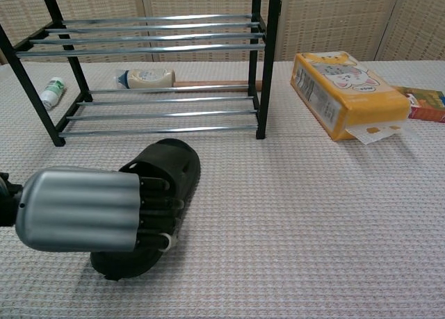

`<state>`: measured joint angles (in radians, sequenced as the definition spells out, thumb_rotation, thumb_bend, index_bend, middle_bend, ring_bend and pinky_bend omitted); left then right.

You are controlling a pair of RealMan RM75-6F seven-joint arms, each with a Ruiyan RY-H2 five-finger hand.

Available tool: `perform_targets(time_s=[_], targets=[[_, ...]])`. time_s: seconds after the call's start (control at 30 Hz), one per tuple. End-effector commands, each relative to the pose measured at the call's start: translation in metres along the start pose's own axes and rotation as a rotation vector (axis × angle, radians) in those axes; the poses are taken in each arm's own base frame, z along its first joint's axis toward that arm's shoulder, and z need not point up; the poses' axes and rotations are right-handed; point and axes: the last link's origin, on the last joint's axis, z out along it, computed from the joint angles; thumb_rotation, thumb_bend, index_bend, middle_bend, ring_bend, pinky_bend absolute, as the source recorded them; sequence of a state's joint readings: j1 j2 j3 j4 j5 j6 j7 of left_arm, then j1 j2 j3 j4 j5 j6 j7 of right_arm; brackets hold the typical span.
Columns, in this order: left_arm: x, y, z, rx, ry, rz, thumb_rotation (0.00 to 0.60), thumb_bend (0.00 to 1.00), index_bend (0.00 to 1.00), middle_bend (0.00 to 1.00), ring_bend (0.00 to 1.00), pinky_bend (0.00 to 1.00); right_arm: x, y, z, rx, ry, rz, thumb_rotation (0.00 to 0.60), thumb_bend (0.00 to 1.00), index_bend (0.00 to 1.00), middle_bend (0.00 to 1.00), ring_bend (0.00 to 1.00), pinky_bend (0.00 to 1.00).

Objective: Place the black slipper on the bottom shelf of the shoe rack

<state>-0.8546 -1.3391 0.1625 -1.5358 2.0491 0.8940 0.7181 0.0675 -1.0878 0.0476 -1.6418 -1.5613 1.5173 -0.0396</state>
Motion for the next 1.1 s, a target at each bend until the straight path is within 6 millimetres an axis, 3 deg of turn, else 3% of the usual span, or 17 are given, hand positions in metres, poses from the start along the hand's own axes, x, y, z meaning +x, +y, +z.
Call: perform_targets(time_s=[0.03,0.27,0.73,0.83,1.1], targets=[[0.003,0.003,-0.006,0.014,0.007,-0.005,0.600,0.20,0.46,0.36,0.24,0.36,0.000,-0.001,0.001,0.004,0.000,0.000,0.600,0.25,0.00,0.12,0.10,0.17],[0.006,0.006,-0.020,0.054,0.004,-0.017,0.600,0.20,0.50,0.43,0.31,0.44,0.001,-0.006,0.002,0.021,0.004,-0.002,0.600,0.25,0.00,0.12,0.10,0.17],[0.022,0.009,-0.050,0.163,0.001,0.008,0.600,0.20,0.53,0.45,0.32,0.48,0.002,-0.014,0.008,0.056,0.006,-0.001,0.600,0.25,0.00,0.12,0.10,0.17],[0.023,0.006,-0.050,0.182,0.001,0.007,0.600,0.20,0.53,0.45,0.32,0.48,0.003,-0.014,0.007,0.057,0.010,-0.001,0.600,0.25,0.00,0.12,0.10,0.17],[0.020,-0.023,-0.036,0.287,-0.023,0.017,0.600,0.20,0.53,0.45,0.32,0.48,0.006,-0.009,0.001,0.037,0.021,0.002,0.600,0.25,0.00,0.13,0.10,0.17]])
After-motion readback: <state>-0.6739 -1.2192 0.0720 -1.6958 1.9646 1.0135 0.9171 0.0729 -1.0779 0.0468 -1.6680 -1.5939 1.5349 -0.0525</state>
